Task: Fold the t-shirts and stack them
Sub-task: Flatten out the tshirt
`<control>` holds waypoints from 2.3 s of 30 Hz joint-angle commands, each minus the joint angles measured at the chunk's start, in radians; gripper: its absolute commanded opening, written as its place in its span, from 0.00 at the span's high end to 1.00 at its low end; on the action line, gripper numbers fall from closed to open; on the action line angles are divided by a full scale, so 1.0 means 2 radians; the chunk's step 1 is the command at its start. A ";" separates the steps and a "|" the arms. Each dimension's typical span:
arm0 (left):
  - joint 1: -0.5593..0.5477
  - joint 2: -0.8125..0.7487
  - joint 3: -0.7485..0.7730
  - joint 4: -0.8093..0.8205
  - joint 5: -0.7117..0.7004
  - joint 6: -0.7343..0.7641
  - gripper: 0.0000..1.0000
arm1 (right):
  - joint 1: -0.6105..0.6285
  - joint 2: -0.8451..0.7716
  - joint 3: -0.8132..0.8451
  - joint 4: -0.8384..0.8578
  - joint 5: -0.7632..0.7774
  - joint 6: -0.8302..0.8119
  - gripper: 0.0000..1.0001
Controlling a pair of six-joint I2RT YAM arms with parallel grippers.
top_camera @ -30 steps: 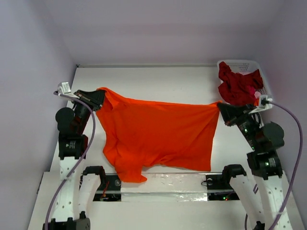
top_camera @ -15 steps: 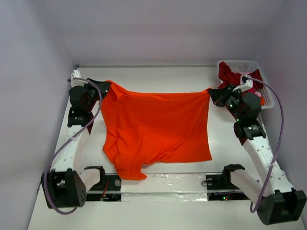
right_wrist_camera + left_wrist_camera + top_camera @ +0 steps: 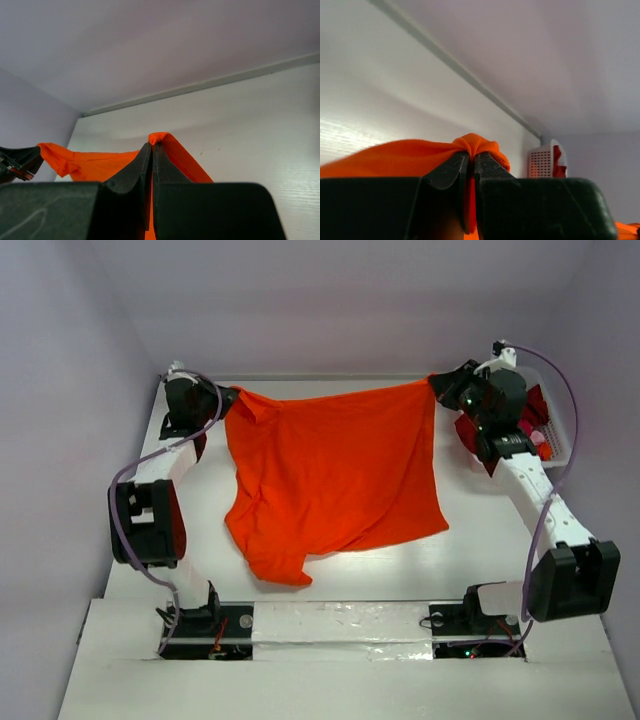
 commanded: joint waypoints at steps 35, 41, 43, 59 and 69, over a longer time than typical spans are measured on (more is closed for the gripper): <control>0.008 -0.621 0.178 -0.221 0.093 0.034 1.00 | 0.006 -0.557 0.070 -0.160 -0.200 0.027 1.00; 0.008 -0.589 0.067 -0.163 0.062 0.051 1.00 | 0.006 -0.481 0.045 -0.145 -0.171 -0.006 1.00; 0.008 -0.562 0.014 -0.133 0.052 0.060 1.00 | 0.006 -0.462 0.014 -0.120 -0.160 -0.008 1.00; 0.008 -0.157 -0.092 0.018 -0.046 0.054 1.00 | 0.006 -0.074 -0.060 0.047 -0.057 -0.033 1.00; 0.008 0.009 0.019 0.017 -0.036 0.056 1.00 | 0.006 0.139 0.101 0.001 -0.076 -0.053 1.00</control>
